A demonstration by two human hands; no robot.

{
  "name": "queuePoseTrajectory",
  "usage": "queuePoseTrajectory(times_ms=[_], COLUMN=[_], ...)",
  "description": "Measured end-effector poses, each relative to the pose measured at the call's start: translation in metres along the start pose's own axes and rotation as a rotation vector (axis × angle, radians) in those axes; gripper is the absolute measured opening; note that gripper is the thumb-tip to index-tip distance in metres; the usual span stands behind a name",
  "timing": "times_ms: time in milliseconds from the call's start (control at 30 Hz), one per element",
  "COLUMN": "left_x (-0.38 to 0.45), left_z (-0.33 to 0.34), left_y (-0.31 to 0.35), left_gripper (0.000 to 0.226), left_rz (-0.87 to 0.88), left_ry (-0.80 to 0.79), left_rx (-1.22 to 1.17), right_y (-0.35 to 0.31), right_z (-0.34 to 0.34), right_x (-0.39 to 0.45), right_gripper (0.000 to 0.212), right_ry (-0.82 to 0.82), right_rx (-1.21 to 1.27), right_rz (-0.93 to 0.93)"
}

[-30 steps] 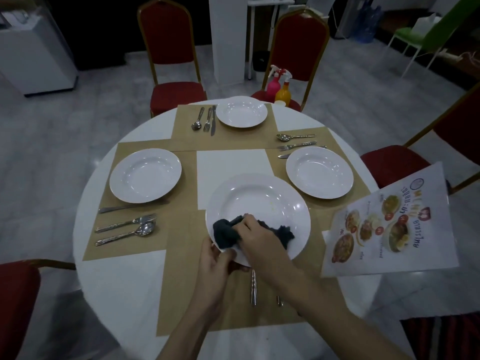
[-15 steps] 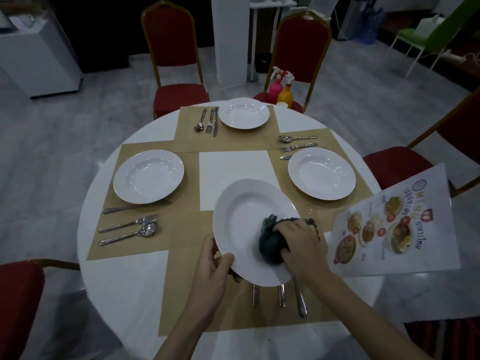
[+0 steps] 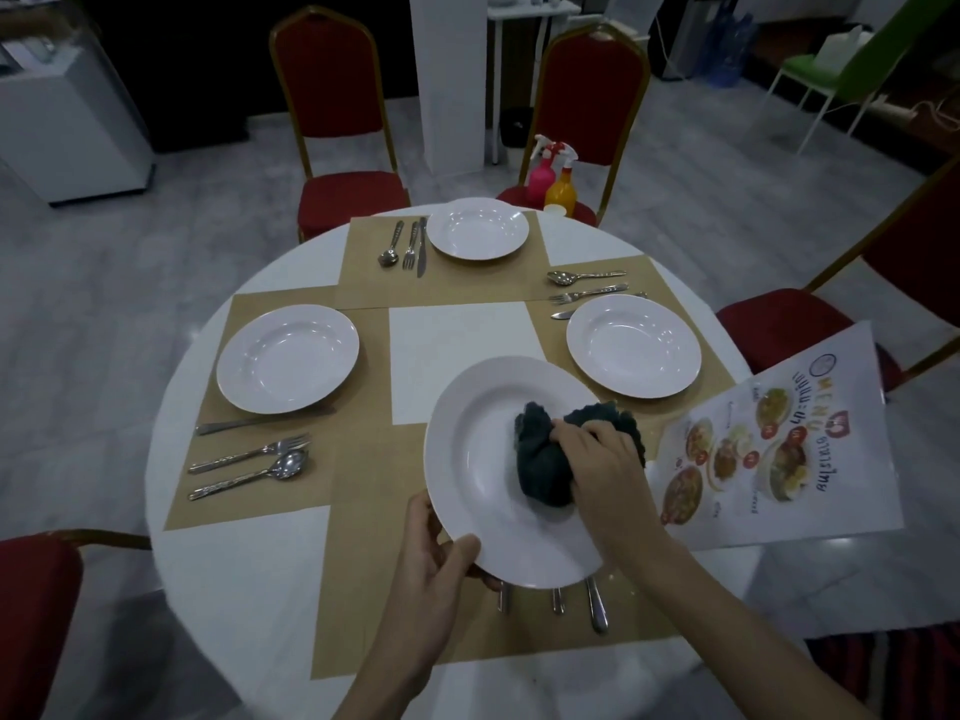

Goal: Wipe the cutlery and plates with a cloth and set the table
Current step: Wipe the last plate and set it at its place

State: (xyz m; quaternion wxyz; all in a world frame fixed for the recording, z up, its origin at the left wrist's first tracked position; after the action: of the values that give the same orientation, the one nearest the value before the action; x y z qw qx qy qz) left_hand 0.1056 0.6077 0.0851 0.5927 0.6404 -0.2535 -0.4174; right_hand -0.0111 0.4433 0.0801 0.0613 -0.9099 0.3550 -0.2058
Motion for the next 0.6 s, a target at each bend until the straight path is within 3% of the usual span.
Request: queuePoseTrajectory(times_ms=[167, 300, 500, 600], left_x=[0.005, 0.010, 0.003, 0.001], left_z=[0.005, -0.004, -0.024, -0.022], left_y=[0.011, 0.005, -0.015, -0.017], left_gripper=[0.032, 0.031, 0.033, 0.038], left_rz=[0.026, 0.033, -0.002, 0.004], left_ry=[-0.019, 0.052, 0.103, 0.047], left_rx=[0.014, 0.025, 0.007, 0.020], right_y=[0.001, -0.007, -0.016, -0.015], right_z=[-0.005, 0.004, 0.019, 0.017], right_x=[0.027, 0.010, -0.040, -0.041], right_gripper=[0.028, 0.025, 0.039, 0.039], right_ry=[0.045, -0.044, -0.256, -0.234], right_rx=[-0.038, 0.013, 0.058, 0.035], right_rz=[0.095, 0.135, 0.021, 0.045])
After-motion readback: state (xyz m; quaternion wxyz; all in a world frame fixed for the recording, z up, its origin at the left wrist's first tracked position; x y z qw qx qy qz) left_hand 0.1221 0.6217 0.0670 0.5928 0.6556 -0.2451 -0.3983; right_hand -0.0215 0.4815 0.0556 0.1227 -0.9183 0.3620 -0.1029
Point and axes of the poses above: each hand's wrist, its own x-axis towards the middle knuckle, its own z-axis out of the palm, y = z × x, the point moved 5 cm from there along x, towards the middle knuckle, and after that the axes turned 3 degrees about x, right-handed, at the moved point
